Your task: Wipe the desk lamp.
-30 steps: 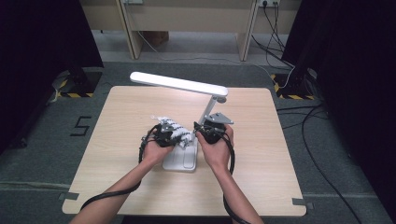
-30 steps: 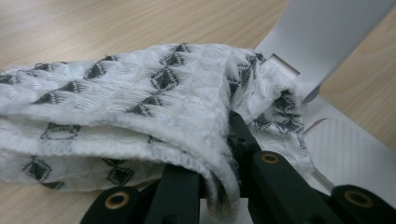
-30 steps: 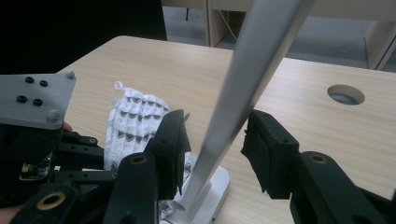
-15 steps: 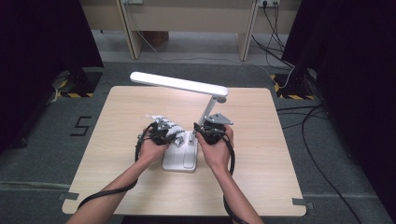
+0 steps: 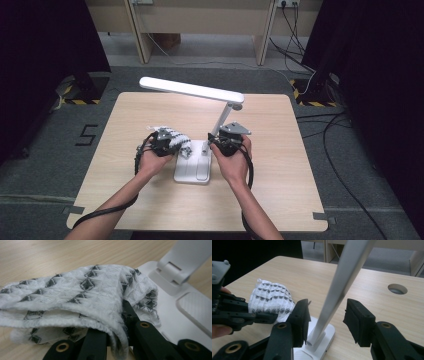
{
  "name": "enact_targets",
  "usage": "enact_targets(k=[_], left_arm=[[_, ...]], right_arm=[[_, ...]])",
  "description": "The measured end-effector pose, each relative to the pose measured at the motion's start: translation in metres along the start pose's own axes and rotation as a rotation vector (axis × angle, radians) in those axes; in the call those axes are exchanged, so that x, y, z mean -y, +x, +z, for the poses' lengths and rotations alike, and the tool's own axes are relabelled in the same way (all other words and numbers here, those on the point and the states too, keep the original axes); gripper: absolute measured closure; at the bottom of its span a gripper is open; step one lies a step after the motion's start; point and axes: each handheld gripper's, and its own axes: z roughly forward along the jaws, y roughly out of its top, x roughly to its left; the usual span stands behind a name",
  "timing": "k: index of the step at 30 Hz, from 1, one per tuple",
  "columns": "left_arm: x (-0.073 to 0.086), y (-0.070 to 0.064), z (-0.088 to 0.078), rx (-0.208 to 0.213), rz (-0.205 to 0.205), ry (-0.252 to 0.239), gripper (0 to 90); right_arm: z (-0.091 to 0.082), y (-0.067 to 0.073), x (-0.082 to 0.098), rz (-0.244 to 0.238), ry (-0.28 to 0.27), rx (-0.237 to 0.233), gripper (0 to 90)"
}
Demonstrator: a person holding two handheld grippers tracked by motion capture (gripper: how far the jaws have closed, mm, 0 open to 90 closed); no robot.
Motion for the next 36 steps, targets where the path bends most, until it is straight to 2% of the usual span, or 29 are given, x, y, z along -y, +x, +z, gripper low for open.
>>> enact_targets(k=[3,5,9,16,21,25,31,36], left_arm=[[0.003,-0.007,-0.013,0.019,0.019,-0.014,83.6],[0.008,-0.015,-0.025,0.041,0.054,-0.024,83.6],[0.017,-0.031,-0.045,0.089,0.101,-0.038,83.6],[0.031,-0.062,-0.065,0.164,0.157,-0.051,83.5],[0.038,-0.083,-0.065,0.212,0.200,-0.042,83.4],[0.041,-0.093,-0.060,0.227,0.217,-0.038,83.4],[0.048,-0.105,-0.054,0.263,0.218,-0.012,83.2],[0.058,-0.103,-0.051,0.274,0.196,0.019,81.3]], right_arm=[[-0.006,0.000,0.005,-0.010,0.006,-0.018,50.6],[-0.012,0.000,0.009,-0.010,0.014,-0.030,49.8],[-0.024,-0.003,0.019,0.003,0.042,-0.047,49.2],[-0.034,0.002,0.032,-0.002,0.090,-0.080,48.7],[-0.032,0.009,0.040,-0.004,0.126,-0.111,48.5],[-0.029,0.014,0.044,-0.010,0.154,-0.133,48.0],[-0.021,0.022,0.052,-0.010,0.209,-0.169,47.9],[-0.015,0.026,0.057,-0.016,0.240,-0.182,47.9]])
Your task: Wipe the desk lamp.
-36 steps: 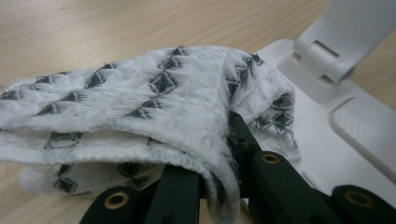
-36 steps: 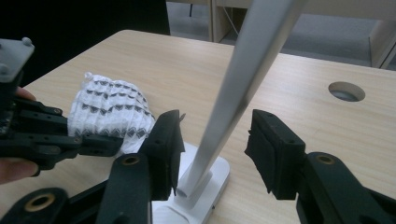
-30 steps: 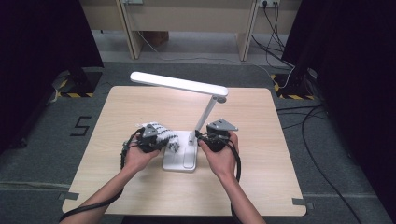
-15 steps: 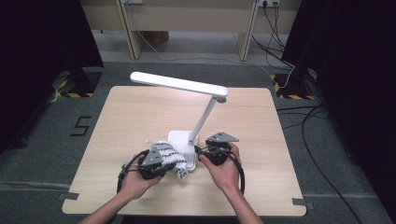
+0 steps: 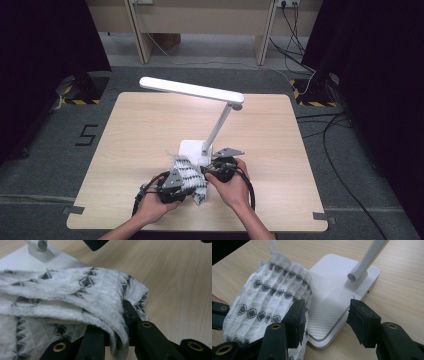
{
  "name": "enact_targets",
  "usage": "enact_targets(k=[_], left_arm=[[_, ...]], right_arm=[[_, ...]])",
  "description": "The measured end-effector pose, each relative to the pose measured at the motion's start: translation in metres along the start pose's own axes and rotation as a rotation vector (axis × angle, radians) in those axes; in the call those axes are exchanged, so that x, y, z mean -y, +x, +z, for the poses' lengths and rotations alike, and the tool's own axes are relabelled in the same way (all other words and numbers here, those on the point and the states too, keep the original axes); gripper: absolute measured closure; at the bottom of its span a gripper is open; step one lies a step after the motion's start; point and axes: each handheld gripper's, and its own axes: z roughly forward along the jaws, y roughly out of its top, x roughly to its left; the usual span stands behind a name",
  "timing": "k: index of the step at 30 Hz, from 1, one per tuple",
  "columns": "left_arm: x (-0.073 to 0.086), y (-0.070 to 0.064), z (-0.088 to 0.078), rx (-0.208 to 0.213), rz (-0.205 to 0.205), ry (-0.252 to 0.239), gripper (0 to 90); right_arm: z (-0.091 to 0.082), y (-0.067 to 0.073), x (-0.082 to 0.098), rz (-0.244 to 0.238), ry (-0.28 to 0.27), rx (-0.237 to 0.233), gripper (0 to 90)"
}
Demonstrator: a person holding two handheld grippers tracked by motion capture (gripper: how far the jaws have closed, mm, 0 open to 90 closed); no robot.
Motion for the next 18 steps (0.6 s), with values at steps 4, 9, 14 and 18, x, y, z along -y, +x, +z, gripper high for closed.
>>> enact_targets(k=[4,9,14,18], left_arm=[[0.003,0.002,-0.002,0.010,-0.028,0.000,80.1],[0.003,0.003,-0.005,0.022,-0.086,-0.003,65.0],[0.006,0.005,-0.013,0.019,-0.123,-0.016,53.8],[0.009,0.006,-0.019,0.016,-0.129,-0.017,52.8]], right_arm=[[0.002,0.001,0.000,0.008,0.014,-0.003,47.9],[0.005,0.004,-0.003,-0.002,0.021,-0.021,47.4],[0.010,0.009,-0.004,-0.013,0.022,-0.046,46.0],[0.016,0.018,-0.006,-0.013,0.028,-0.081,44.4]])
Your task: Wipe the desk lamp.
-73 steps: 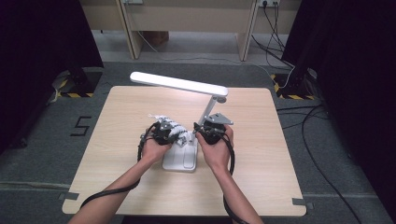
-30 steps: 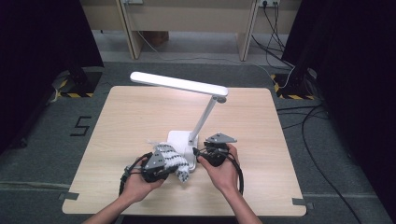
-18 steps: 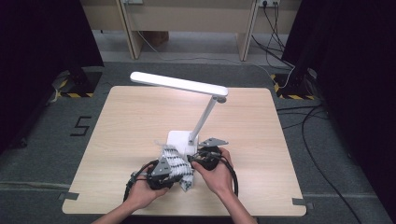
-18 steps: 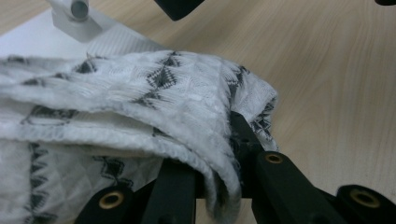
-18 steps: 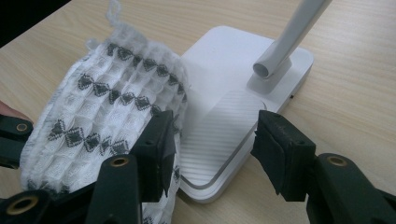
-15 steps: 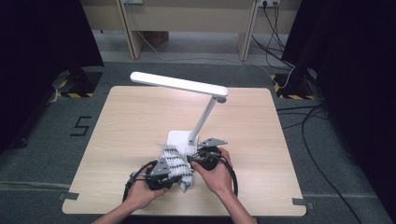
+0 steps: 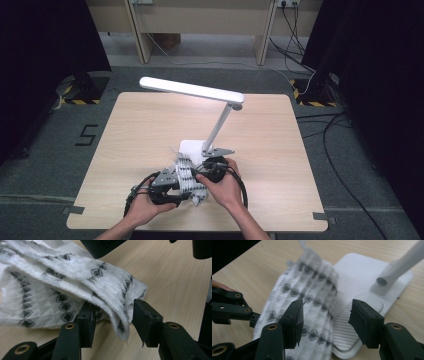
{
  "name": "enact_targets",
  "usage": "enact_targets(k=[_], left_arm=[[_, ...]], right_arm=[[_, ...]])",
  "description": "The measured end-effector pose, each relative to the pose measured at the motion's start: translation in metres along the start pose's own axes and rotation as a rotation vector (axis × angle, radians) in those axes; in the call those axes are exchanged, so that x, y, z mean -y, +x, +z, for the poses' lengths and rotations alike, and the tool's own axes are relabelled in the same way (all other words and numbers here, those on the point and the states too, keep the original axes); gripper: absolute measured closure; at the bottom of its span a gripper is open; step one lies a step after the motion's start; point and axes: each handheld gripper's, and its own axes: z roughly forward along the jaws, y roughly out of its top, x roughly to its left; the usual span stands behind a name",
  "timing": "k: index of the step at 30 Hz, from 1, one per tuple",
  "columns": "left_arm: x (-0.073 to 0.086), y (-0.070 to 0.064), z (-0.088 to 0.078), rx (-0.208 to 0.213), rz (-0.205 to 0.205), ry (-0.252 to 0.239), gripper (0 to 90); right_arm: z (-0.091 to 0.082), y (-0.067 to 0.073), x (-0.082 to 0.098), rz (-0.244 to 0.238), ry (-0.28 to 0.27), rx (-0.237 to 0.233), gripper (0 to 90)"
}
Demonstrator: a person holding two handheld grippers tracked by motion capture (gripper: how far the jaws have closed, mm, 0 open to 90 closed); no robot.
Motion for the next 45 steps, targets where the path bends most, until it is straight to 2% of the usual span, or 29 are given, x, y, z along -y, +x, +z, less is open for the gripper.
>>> enact_targets(k=[4,9,13,17,20,26,30,35,39,45], left_arm=[[0.003,0.002,-0.002,-0.008,-0.003,0.011,55.4],[0.007,0.004,-0.003,-0.007,-0.012,0.019,56.3],[0.010,0.004,-0.005,-0.009,-0.016,0.023,56.5],[0.013,0.005,-0.012,-0.007,-0.025,0.013,56.1],[0.016,0.007,-0.020,-0.021,-0.037,0.002,56.0],[0.020,0.014,-0.030,-0.047,-0.054,-0.008,56.1],[0.021,0.018,-0.032,-0.061,-0.061,-0.012,56.4],[0.019,0.026,-0.033,-0.083,-0.076,-0.027,57.1],[0.015,0.032,-0.033,-0.103,-0.084,-0.042,57.4],[0.002,0.042,-0.029,-0.123,-0.089,-0.067,58.3]], right_arm=[[0.010,0.009,-0.002,-0.009,0.021,-0.025,42.3],[0.025,0.010,0.001,-0.005,0.078,-0.029,39.6],[0.032,0.011,0.005,-0.004,0.102,-0.036,40.1],[0.035,0.013,0.004,-0.023,0.113,-0.022,43.7],[0.035,0.016,0.004,-0.071,0.125,0.010,47.4],[0.037,0.019,0.005,-0.116,0.135,0.018,56.8],[0.038,0.020,0.004,-0.144,0.153,0.018,66.9],[0.037,0.020,0.003,-0.140,0.166,-0.004,79.0],[0.032,0.018,0.003,-0.122,0.153,-0.014,81.3],[0.008,0.008,-0.003,-0.101,0.103,0.027,81.6]])
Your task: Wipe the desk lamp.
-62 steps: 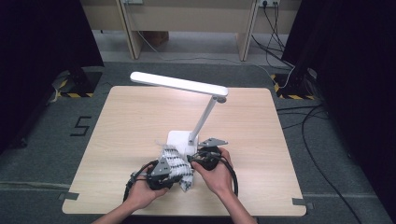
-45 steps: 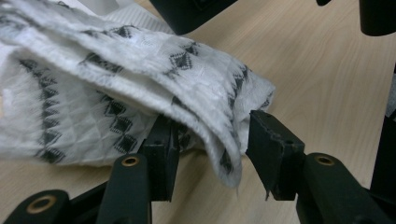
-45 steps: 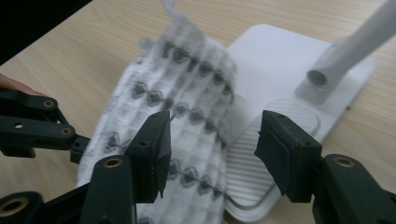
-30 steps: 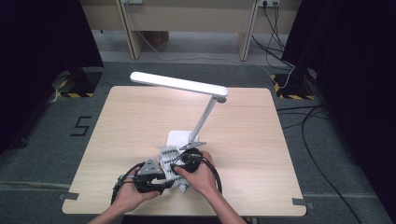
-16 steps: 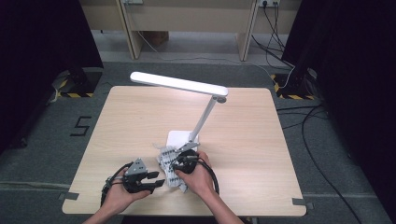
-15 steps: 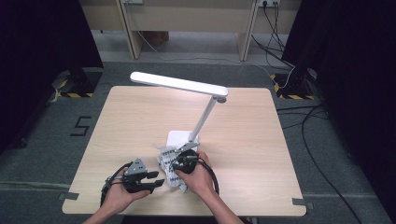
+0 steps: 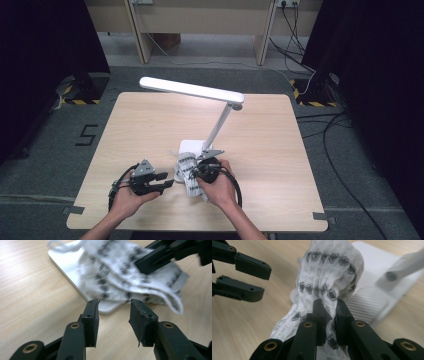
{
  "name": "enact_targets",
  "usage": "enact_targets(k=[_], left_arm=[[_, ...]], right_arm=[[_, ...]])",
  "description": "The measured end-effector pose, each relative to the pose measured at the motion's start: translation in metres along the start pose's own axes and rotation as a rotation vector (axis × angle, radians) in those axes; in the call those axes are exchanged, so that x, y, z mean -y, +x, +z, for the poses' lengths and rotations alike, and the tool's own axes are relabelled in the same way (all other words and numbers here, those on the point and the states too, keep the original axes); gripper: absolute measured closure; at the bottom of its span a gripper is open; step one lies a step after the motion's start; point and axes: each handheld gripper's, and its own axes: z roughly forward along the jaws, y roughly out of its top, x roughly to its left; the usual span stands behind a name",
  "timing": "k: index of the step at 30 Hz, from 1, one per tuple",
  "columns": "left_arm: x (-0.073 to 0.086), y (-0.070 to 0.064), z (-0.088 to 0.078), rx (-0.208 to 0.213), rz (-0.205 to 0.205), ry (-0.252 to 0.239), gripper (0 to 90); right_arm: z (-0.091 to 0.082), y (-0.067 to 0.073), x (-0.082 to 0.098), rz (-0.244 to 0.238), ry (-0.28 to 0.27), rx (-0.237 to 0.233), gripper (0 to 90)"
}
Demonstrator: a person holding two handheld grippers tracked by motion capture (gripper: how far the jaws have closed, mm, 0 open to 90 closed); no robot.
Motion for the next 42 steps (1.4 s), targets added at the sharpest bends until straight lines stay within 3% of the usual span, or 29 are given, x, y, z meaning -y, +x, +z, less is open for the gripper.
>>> enact_targets(k=[3,8,15,18,25,32,42], left_arm=[[-0.010,0.004,0.009,-0.013,-0.008,-0.006,59.1],[-0.027,0.010,0.032,-0.034,-0.012,-0.021,63.0],[-0.031,0.012,0.061,-0.053,0.017,0.007,69.7],[-0.029,0.012,0.066,-0.057,0.018,0.009,71.1],[-0.024,0.015,0.070,-0.064,0.033,0.033,72.2],[-0.023,0.015,0.071,-0.069,0.051,0.028,73.0],[-0.022,0.014,0.070,-0.070,0.053,0.025,73.3]], right_arm=[[-0.014,-0.011,-0.001,0.009,-0.006,0.034,81.6],[-0.031,-0.032,0.006,0.066,0.016,0.085,81.6],[-0.051,-0.058,0.019,0.161,0.023,0.148,81.6],[-0.061,-0.067,0.015,0.196,-0.020,0.178,81.6],[-0.083,-0.084,-0.011,0.277,-0.184,0.230,81.5],[-0.098,-0.082,-0.034,0.283,-0.302,0.246,81.5],[-0.135,-0.076,-0.058,0.293,-0.447,0.302,81.4]])
